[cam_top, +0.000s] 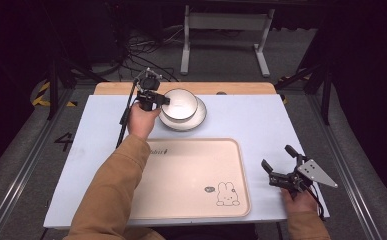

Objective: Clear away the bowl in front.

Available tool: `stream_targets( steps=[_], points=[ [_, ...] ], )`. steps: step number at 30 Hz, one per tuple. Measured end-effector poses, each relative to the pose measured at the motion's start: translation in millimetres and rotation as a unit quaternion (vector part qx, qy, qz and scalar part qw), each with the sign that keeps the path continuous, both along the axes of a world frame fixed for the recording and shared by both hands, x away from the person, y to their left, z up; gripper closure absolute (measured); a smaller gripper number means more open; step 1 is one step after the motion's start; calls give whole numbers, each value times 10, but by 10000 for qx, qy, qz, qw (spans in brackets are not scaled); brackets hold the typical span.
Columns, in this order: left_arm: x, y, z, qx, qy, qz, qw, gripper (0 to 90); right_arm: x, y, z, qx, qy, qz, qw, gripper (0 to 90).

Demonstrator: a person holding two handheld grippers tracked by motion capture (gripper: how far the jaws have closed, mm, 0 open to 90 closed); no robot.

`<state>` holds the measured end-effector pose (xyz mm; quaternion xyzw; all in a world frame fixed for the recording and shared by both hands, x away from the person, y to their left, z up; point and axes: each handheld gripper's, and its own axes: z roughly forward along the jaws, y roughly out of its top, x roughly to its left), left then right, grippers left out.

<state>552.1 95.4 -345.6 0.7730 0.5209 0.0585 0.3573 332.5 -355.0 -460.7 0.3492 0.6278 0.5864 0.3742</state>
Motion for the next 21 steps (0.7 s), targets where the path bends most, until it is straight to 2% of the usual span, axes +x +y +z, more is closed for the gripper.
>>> stream_targets(
  steps=[11,18,21],
  points=[
    [-296,42,199,65,-66,-420,9991,821,1,1,0,-7,-2,-5,10000,1],
    [-517,3,292,204,-19,-849,9962,822,2,1,0,-14,0,4,10000,1],
    [-576,-6,310,203,-27,-933,9954,822,2,2,0,-10,2,5,10000,1]
  ],
)
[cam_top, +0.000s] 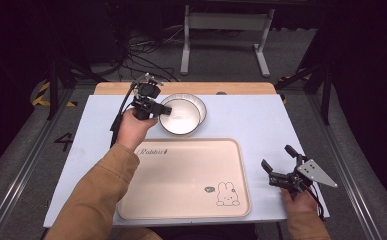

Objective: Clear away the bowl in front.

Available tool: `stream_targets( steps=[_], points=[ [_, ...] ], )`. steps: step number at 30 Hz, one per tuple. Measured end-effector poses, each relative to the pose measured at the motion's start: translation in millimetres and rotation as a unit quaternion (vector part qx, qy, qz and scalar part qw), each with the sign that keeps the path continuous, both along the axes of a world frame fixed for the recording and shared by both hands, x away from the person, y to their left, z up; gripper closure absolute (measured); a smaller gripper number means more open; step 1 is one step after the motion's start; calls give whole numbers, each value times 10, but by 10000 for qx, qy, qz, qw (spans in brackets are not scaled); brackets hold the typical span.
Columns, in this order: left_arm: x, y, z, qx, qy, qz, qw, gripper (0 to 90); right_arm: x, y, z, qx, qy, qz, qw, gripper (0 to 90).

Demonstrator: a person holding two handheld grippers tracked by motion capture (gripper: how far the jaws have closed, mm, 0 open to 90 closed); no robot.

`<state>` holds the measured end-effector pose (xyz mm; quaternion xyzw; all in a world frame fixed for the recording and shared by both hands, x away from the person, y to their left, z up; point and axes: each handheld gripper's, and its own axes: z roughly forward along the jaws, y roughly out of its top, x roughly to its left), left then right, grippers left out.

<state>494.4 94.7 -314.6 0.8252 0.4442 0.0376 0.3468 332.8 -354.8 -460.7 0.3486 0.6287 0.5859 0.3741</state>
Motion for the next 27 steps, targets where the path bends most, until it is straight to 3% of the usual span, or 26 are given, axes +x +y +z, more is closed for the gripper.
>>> stream_targets(
  steps=[12,21,27],
  points=[
    [-311,-42,84,183,-28,-509,9985,822,0,-1,0,-5,1,0,10000,1],
    [-436,-53,110,301,-56,-741,9968,822,1,0,0,-6,4,1,10000,1],
    [-478,-72,89,333,32,-856,9958,822,1,0,0,-7,5,0,10000,1]
  ],
)
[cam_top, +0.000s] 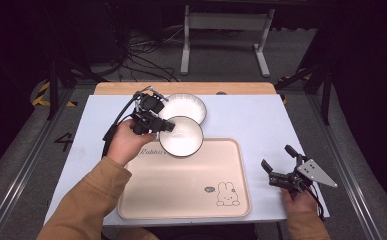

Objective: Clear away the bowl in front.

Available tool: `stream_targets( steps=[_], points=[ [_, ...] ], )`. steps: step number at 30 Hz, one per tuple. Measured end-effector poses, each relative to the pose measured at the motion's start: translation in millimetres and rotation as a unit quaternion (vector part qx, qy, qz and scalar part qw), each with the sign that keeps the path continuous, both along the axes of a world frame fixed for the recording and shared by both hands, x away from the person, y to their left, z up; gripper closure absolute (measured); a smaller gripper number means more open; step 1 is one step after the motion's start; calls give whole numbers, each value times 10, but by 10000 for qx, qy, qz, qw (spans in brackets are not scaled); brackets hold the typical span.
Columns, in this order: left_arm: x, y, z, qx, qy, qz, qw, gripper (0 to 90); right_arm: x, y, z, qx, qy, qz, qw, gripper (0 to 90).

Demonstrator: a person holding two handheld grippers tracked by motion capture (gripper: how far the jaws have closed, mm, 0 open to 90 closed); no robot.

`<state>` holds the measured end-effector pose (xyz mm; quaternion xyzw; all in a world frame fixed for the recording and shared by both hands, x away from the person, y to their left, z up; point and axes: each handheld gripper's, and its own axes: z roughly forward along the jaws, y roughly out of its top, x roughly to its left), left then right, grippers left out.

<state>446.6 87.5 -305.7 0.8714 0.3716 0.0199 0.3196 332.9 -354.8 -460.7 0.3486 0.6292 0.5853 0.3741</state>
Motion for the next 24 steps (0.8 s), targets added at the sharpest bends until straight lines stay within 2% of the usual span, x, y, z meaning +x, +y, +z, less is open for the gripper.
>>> stream_targets(
  steps=[13,24],
  points=[
    [-66,-104,-176,220,249,-275,9991,822,0,0,0,2,2,1,10000,1],
    [-77,-173,-393,490,489,-690,9952,822,0,0,0,2,3,1,10000,1]
  ],
)
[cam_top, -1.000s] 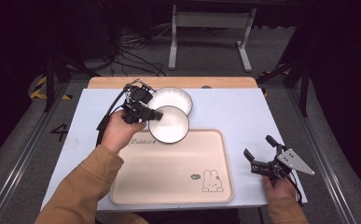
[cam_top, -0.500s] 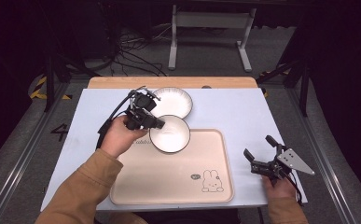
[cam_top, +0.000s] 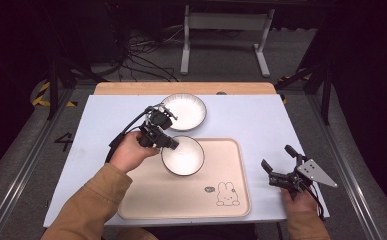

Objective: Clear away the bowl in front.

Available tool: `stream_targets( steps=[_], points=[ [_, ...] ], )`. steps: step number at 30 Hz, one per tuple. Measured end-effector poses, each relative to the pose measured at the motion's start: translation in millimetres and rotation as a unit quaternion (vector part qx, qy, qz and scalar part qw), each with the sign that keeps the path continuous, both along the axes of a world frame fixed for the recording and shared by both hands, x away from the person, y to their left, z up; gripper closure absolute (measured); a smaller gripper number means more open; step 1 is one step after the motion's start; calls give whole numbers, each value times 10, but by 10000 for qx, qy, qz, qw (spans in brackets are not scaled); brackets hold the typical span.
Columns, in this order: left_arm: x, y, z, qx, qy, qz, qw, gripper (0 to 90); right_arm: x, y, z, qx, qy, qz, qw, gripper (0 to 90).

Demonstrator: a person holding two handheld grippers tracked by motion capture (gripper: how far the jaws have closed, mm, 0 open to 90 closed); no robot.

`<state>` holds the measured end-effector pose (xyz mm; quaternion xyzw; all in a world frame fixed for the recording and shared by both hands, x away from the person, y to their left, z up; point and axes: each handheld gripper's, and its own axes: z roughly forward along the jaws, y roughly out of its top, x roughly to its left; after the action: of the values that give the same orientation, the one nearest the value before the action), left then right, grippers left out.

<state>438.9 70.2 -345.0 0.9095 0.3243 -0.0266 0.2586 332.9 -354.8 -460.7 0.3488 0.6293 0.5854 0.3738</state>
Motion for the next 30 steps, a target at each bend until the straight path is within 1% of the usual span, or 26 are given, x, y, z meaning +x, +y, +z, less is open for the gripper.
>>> stream_targets(
  steps=[1,3,5,6,9,13,14,17,19,30],
  points=[
    [0,0,0,0,0,0,10000,822,0,0,0,0,0,0,10000,1],
    [1,-15,-43,47,61,-66,9999,822,0,0,0,-1,0,1,10000,1],
    [7,-28,-83,69,69,-217,9997,822,0,0,0,1,1,0,10000,1],
    [3,-38,-104,95,118,-220,9996,822,0,0,0,0,0,0,10000,1],
    [-1,-57,-147,190,130,-277,9994,822,1,0,0,-4,-4,-2,10000,1],
    [9,-66,-217,173,170,-351,9991,822,0,1,0,-3,-1,0,10000,1],
    [4,-68,-240,161,200,-324,9991,822,0,1,0,-3,-1,0,10000,1],
    [16,-66,-300,180,204,-375,9989,822,-1,2,0,-1,-4,0,10000,1],
    [19,-70,-345,200,230,-349,9989,822,-1,1,0,-5,-5,1,10000,1],
    [28,-98,-485,155,285,-314,9990,822,-1,1,0,-7,-3,0,10000,1]
  ],
)
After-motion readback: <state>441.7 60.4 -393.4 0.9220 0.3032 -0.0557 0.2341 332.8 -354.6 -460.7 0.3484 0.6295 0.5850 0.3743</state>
